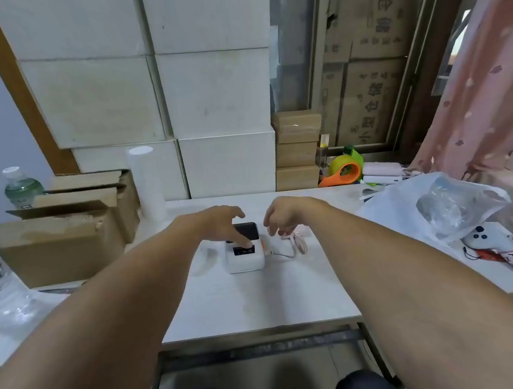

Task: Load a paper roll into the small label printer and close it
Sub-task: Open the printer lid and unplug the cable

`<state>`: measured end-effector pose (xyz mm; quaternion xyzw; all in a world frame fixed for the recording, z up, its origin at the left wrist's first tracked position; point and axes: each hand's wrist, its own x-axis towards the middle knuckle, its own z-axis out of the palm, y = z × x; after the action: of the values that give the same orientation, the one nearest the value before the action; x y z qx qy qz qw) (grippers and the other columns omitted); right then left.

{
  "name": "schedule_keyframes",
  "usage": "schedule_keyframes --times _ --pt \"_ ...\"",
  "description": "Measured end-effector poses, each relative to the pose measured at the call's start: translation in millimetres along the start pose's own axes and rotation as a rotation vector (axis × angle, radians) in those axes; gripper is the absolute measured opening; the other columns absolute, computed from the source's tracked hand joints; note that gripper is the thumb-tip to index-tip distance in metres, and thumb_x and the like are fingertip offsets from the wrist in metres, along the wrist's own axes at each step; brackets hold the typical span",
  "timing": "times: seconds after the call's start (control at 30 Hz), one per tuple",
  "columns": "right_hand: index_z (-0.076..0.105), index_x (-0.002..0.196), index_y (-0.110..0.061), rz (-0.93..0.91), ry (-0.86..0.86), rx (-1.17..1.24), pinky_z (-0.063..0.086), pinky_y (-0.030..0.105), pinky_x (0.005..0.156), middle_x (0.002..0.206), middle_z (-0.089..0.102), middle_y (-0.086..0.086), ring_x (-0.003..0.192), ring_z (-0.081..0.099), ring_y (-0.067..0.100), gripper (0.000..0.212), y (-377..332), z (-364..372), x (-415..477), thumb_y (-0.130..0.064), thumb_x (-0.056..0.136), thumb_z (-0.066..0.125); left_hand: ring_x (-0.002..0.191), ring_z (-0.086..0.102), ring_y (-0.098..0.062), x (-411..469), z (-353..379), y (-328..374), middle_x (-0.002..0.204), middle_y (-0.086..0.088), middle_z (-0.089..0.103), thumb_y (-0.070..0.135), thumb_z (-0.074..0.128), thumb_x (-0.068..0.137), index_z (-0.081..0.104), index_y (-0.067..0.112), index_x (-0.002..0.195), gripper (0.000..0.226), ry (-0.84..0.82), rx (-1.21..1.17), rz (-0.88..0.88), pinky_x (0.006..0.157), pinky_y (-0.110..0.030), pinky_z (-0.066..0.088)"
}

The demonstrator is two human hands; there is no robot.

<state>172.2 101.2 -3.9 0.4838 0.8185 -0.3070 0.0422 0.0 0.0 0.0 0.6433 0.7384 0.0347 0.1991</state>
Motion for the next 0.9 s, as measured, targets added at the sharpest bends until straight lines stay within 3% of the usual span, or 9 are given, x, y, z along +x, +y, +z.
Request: schedule_keyframes --times 0.1,0.17,0.27,0.33,0.53,0.6,0.67,0.8,0.9 --pt "0.073 0.123 -0.003 0.020 -0.059 0.002 0.058 0.045 0.101 0.118 0.074 0.019 0.089 0.067 0.025 0.033 5.6 8.2 -0.9 -0.009 0.091 0.075 0.139 0.043 -0.023 3.4 5.1 4.2 0.154 0.007 0.042 0.061 0.082 0.070 0.034 0.033 0.154 0.101 -0.051 0.085 0.012 0.107 -0.042 0.040" --pt "0.074 0.121 -0.004 0.021 -0.059 0.047 0.059 0.042 0.100 0.119 0.074 0.018 0.092 0.068 0.023 0.034 9.5 15.7 -2.9 -0.011 0.088 0.078 0.127 0.052 -0.022 9.2 10.4 3.9 0.144 0.007 0.052 0.059 0.085 0.068 0.042 0.032 0.149 0.095 -0.065 0.103 0.031 0.104 -0.041 0.044" --pt "0.075 0.120 -0.002 0.030 -0.066 0.153 0.060 0.029 0.087 0.109 0.075 0.012 0.086 0.066 0.018 0.034 14.5 23.5 -3.6 -0.009 0.087 0.079 0.108 0.059 -0.021 14.3 14.1 -0.9 0.121 0.006 0.062 0.053 0.087 0.066 0.053 0.028 0.133 0.080 -0.080 0.136 0.046 0.092 -0.038 0.050" --pt "0.074 0.121 0.000 0.030 -0.069 0.200 0.056 0.027 0.079 0.103 0.071 0.011 0.084 0.065 0.018 0.032 16.8 28.7 -1.4 -0.006 0.089 0.076 0.106 0.059 -0.021 16.3 16.6 -5.2 0.116 0.007 0.061 0.053 0.087 0.064 0.053 0.029 0.131 0.079 -0.072 0.128 0.025 0.093 -0.041 0.051" --pt "0.078 0.114 -0.004 0.050 -0.017 0.168 0.053 0.031 0.076 0.114 0.077 0.015 0.084 0.063 0.020 0.026 15.8 36.9 6.6 -0.013 0.090 0.076 0.097 0.060 -0.024 21.6 29.4 -16.0 0.108 0.000 0.061 0.045 0.087 0.070 0.059 0.017 0.118 0.062 0.031 0.105 0.040 0.082 -0.037 0.051" --pt "0.077 0.115 -0.007 0.080 -0.005 0.122 0.049 0.028 0.064 0.101 0.073 0.010 0.076 0.060 0.019 0.024 13.9 40.6 6.1 -0.015 0.093 0.073 0.096 0.061 -0.024 22.1 31.1 -18.7 0.107 -0.001 0.062 0.045 0.087 0.070 0.060 0.017 0.114 0.059 0.045 0.093 0.049 0.079 -0.036 0.050" --pt "0.076 0.116 -0.003 0.106 0.007 0.122 0.048 0.027 0.063 0.090 0.066 0.010 0.071 0.057 0.021 0.026 13.1 47.5 9.4 -0.010 0.093 0.067 0.096 0.061 -0.023 22.3 31.7 -20.1 0.107 0.000 0.062 0.045 0.087 0.070 0.061 0.018 0.113 0.058 0.045 0.084 0.056 0.078 -0.036 0.050" --pt "0.076 0.118 -0.001 0.126 0.050 0.107 0.050 0.032 0.071 0.089 0.065 0.011 0.076 0.057 0.025 0.031 10.3 55.0 14.7 -0.006 0.090 0.066 0.096 0.060 -0.024 21.2 32.9 -23.0 0.107 0.000 0.062 0.044 0.088 0.071 0.060 0.018 0.114 0.057 0.063 0.059 0.077 0.074 -0.034 0.046" --pt "0.076 0.120 -0.004 0.157 0.037 0.110 0.041 0.025 0.057 0.088 0.062 0.007 0.065 0.051 0.018 0.029 10.0 49.3 10.9 -0.009 0.092 0.068 0.096 0.059 -0.023 19.8 34.0 -25.0 0.108 0.001 0.062 0.043 0.088 0.071 0.060 0.018 0.117 0.058 0.071 0.045 0.088 0.072 -0.033 0.043"
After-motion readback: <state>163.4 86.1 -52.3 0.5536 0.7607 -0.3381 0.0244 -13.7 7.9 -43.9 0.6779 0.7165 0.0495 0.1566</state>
